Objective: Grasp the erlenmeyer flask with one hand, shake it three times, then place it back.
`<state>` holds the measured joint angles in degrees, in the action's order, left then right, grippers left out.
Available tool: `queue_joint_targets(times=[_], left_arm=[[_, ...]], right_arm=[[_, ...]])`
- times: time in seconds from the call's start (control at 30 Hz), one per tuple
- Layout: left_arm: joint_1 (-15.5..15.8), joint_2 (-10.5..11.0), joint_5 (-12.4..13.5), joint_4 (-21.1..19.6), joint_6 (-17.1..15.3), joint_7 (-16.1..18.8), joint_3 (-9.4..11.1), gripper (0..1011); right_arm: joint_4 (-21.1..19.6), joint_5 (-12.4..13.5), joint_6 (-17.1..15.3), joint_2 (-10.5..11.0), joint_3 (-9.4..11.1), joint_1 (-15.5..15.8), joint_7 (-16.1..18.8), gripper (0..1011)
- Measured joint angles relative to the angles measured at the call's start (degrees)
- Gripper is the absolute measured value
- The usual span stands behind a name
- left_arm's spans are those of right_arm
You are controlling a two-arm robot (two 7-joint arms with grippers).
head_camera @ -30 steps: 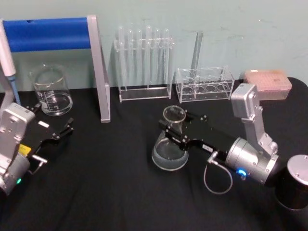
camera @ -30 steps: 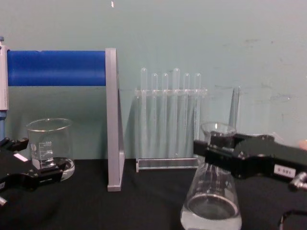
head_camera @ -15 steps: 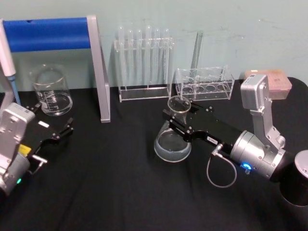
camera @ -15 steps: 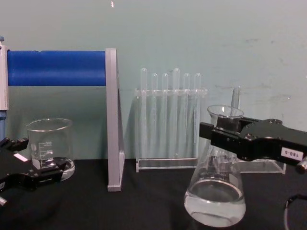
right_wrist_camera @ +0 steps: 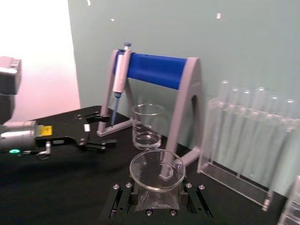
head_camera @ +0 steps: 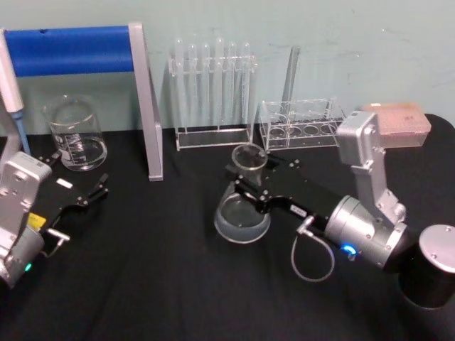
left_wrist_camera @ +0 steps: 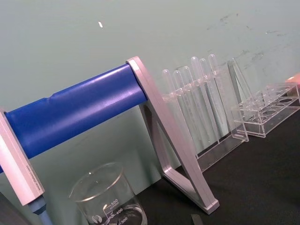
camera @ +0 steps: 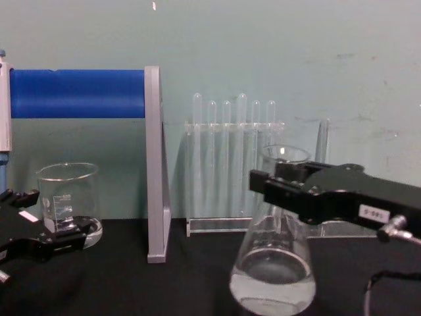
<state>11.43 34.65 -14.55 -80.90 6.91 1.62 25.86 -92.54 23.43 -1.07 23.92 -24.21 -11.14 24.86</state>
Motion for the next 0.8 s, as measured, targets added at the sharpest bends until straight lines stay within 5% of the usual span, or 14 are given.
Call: queue_joint_targets(times=[0.8], left_arm=[[0.0,0.0,0.0,0.0,0.0,0.0,0.0,1001]], right_arm=[[-3.3,-2.2,-0.8,-0.6,-6.4,0.6,3.6,449]])
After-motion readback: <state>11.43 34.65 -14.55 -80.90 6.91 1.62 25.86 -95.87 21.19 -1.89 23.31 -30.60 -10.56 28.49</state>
